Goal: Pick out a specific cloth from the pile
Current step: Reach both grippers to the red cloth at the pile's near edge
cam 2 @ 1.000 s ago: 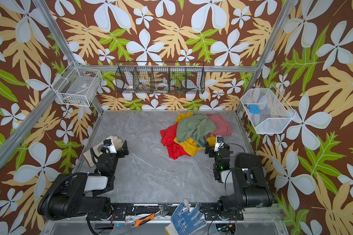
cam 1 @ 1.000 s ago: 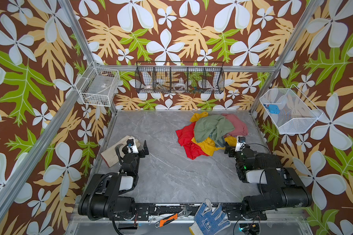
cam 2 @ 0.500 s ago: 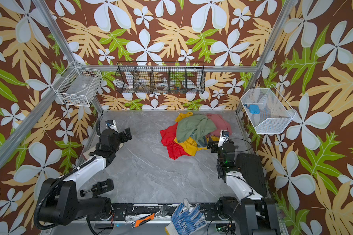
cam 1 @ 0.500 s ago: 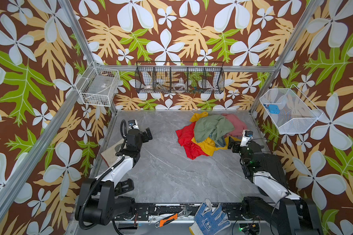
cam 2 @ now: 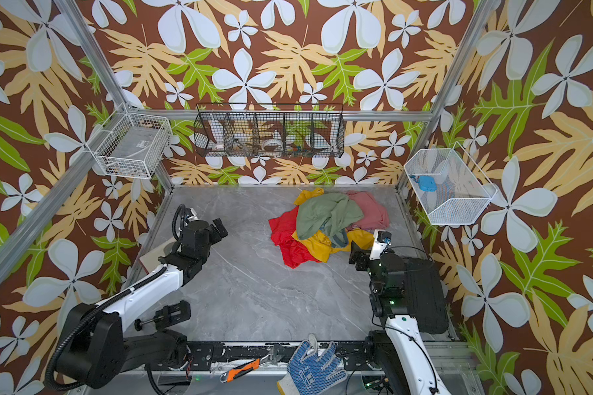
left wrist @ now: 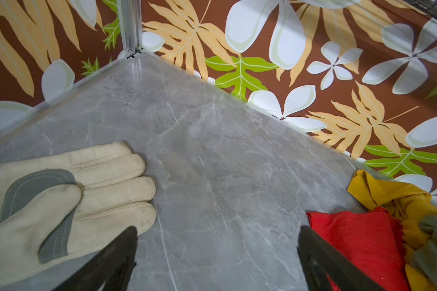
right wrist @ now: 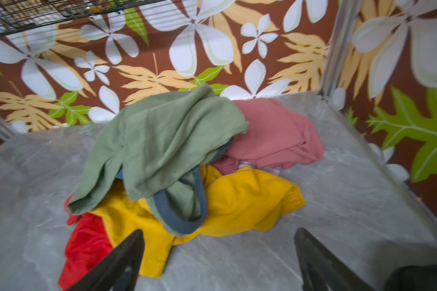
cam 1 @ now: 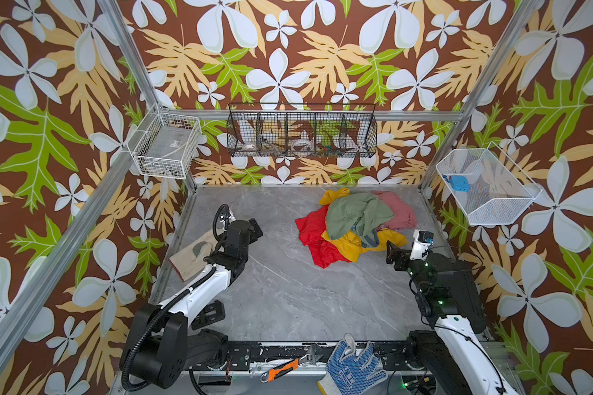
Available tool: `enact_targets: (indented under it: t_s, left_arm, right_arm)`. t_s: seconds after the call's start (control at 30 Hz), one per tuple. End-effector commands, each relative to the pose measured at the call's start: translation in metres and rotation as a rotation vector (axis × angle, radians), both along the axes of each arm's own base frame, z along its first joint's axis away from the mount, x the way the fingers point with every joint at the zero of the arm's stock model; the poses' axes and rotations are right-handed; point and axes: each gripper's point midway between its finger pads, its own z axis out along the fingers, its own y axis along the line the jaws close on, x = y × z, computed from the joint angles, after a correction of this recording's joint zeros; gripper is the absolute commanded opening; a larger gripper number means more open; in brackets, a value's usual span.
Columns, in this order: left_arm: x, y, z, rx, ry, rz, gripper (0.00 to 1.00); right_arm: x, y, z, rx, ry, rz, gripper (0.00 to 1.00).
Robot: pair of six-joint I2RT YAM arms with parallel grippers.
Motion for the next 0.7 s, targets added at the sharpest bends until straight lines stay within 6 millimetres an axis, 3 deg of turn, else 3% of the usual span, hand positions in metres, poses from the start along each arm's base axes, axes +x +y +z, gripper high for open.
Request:
enact_targets:
  t_s: [0.0,0.13,0.3,0.43,0.67]
  left_arm:
    - [-0.003,0.008,-0.003,-0.004,0.003,0.052,1.00]
    - [-0.008,0.009,-0.003,0.021,0.023,0.038,1.00]
    - [-0.017,0.011,-0.007,0.011,0.025,0.043,1.00]
    - [-0.022,0.012,-0.011,0.009,0.033,0.037,1.00]
    - [-0.027,0.011,-0.021,-0.012,0.047,0.037,1.00]
  right_arm:
    - [-0.006,0.034,-0.011,-0.003,0.039,0.129,0.91]
    - [-0.009,0.071,-0.030,-0.149,0.094,0.192,0.88]
    - [-0.002,0.093,-0.049,-0.319,0.184,0.171,0.78]
    - [0.006,0.110,-0.055,-0.392,0.215,0.201,0.76]
    - [0.002,0.165,-0.065,-0.582,0.216,0.413,0.77]
